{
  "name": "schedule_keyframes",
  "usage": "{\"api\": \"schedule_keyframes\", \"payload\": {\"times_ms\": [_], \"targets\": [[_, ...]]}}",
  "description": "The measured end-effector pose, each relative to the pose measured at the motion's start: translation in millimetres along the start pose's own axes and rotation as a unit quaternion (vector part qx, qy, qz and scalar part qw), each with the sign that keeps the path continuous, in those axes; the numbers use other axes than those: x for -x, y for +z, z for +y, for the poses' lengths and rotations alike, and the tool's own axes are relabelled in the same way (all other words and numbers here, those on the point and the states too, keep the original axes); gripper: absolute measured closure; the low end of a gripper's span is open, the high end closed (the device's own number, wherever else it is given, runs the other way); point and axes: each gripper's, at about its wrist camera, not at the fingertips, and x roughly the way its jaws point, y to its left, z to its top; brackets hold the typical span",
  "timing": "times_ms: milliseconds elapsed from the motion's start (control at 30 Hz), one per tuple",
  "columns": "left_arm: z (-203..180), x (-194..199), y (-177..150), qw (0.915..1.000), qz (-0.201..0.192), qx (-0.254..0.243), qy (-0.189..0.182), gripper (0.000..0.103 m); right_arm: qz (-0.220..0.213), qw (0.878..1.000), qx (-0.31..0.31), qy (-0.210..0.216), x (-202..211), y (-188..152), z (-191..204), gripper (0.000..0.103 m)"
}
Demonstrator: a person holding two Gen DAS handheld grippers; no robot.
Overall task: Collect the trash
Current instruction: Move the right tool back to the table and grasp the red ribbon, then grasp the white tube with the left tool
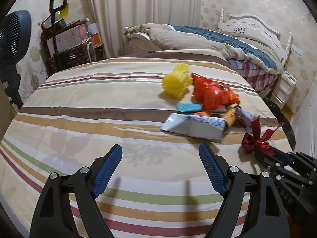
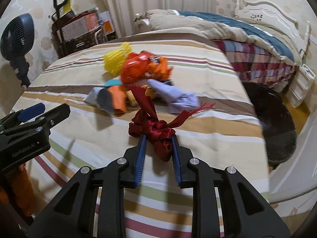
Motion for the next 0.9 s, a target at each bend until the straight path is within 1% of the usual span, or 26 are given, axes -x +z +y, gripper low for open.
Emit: {"api": "schedule_keyframes", "payload": {"times_ms": [133, 233, 400, 567, 667, 800, 900], "targets": [[-17, -2, 0, 0.9997, 0.006, -0.008, -0.02, 0.023, -0.009, 1.0, -0.01, -0.017, 7, -1, -15, 0.079], [-30, -3, 2, 0.9996, 0.005, -0.017, -0.023, 0.022, -0.012, 1.0, -0.022, -0.019, 10, -3, -26, 0.079], [-54, -10, 13, 0.9994, 0.0, -0.032, -0.012, 0.021, -0.011, 0.999, -0.034, -0.016, 9, -7, -37, 0.078], [-70, -28, 27, 0.999, 0.0, -0.037, 0.024, 0.021, -0.01, 0.999, -0.044, -0.009, 7, -9, -43, 0.078], [-66, -38, 27, 0.9988, 0.015, -0.031, 0.034, 0.021, -0.009, 0.999, -0.048, -0.004, 6, -10, -46, 0.078], [-48, -45, 21, 0.9978, 0.043, -0.019, 0.048, 0.021, -0.008, 0.999, -0.052, 0.003, 5, -11, -48, 0.078], [-32, -45, 13, 0.997, 0.063, -0.003, 0.046, 0.021, -0.009, 0.998, -0.054, 0.007, 5, -11, -49, 0.078]]}}
